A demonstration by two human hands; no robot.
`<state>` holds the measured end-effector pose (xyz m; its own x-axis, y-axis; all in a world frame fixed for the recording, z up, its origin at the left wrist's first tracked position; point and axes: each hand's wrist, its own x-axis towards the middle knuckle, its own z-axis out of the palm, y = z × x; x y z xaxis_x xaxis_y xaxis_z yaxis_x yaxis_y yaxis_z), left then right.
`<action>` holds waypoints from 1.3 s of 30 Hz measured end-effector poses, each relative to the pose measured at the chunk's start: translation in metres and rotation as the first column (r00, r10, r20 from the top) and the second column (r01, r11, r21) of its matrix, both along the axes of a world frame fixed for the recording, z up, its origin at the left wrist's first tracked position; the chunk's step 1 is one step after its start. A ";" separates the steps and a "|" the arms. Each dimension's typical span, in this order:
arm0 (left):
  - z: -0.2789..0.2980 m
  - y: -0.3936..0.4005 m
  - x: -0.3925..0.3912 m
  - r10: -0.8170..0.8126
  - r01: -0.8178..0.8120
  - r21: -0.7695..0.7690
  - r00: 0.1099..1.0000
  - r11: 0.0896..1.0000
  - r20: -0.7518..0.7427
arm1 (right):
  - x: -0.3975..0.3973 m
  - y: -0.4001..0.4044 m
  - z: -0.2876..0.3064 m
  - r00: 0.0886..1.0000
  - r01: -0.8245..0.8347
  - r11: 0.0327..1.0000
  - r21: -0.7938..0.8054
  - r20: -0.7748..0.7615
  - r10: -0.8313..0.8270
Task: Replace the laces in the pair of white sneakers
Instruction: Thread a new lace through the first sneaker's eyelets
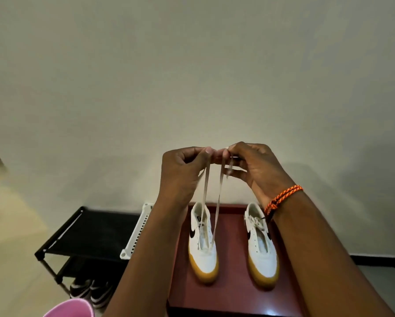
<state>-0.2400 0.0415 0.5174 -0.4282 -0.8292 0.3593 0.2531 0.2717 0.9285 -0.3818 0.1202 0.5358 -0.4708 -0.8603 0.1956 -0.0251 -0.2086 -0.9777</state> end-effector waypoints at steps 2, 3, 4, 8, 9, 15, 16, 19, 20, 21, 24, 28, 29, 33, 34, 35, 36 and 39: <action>0.020 0.009 0.003 0.020 -0.020 -0.032 1.000 0.999 -0.020 | 0.005 0.008 0.021 0.997 0.046 0.998 -0.049 -0.052 -0.048; 0.031 0.014 0.005 0.029 -0.030 -0.051 0.999 0.998 -0.028 | 0.007 0.012 0.031 0.996 0.061 0.995 -0.079 -0.060 -0.066; 0.038 0.019 0.006 0.034 -0.036 -0.063 0.999 0.997 -0.038 | 0.009 0.015 0.038 0.996 0.068 0.992 -0.107 -0.052 -0.074; 0.069 0.040 0.012 0.057 -0.064 -0.095 0.996 0.993 -0.075 | 0.017 0.030 0.064 0.994 0.065 0.980 -0.187 -0.071 -0.079; 0.074 0.043 0.013 0.070 -0.079 -0.101 0.994 0.992 -0.082 | 0.019 0.031 0.067 0.991 0.074 0.979 -0.190 -0.097 -0.094; 0.095 0.063 0.017 0.150 -0.161 -0.109 0.984 0.981 -0.100 | 0.031 0.038 0.070 0.995 0.057 0.980 -0.192 -0.074 -0.073; 0.095 0.062 0.018 0.168 -0.179 -0.109 0.981 0.978 -0.099 | 0.032 0.039 0.068 0.998 0.042 0.979 -0.201 -0.043 -0.052; 0.096 0.061 0.020 0.201 -0.213 -0.108 0.973 0.971 -0.110 | 0.035 0.037 0.059 0.991 0.077 0.962 -0.264 -0.086 -0.103; 0.096 0.060 0.021 0.207 -0.220 -0.104 0.970 0.970 -0.125 | 0.036 0.035 0.055 0.984 0.093 0.954 -0.285 -0.118 -0.131; 0.095 0.058 0.021 0.211 -0.226 -0.100 0.967 0.969 -0.144 | 0.036 0.033 0.053 0.979 0.106 0.945 -0.308 -0.132 -0.153; 0.093 0.050 0.022 0.214 -0.235 -0.094 0.958 0.967 -0.192 | 0.035 0.025 0.046 0.977 0.136 0.916 -0.376 -0.103 -0.187; 0.079 0.030 0.017 0.214 -0.239 -0.089 0.950 0.967 -0.226 | 0.028 0.011 0.036 0.970 0.173 0.896 -0.408 -0.088 -0.227; 0.074 0.026 0.016 0.217 -0.242 -0.088 0.949 0.966 -0.227 | 0.025 0.008 0.033 0.971 0.175 0.894 -0.414 -0.078 -0.226; 0.031 0.002 0.004 0.266 -0.275 -0.044 0.953 0.961 -0.147 | 0.008 -0.009 -0.002 0.975 0.167 0.929 -0.329 -0.084 -0.205; 0.017 -0.004 0.001 0.284 -0.289 -0.032 0.952 0.957 -0.110 | 0.003 -0.012 -0.015 0.976 0.171 0.941 -0.293 -0.083 -0.203; 0.000 -0.010 -0.001 0.299 -0.301 -0.025 0.952 0.953 -0.067 | 0.000 -0.014 -0.029 0.976 0.175 0.952 -0.251 -0.082 -0.201; -0.020 -0.017 -0.004 0.315 -0.315 -0.017 0.949 0.949 -0.021 | -0.004 -0.017 -0.045 0.976 0.183 0.962 -0.203 -0.084 -0.203; -0.093 -0.033 -0.008 0.358 -0.364 0.026 0.924 0.931 0.133 | -0.016 -0.022 -0.109 0.961 0.219 0.975 -0.036 -0.164 -0.222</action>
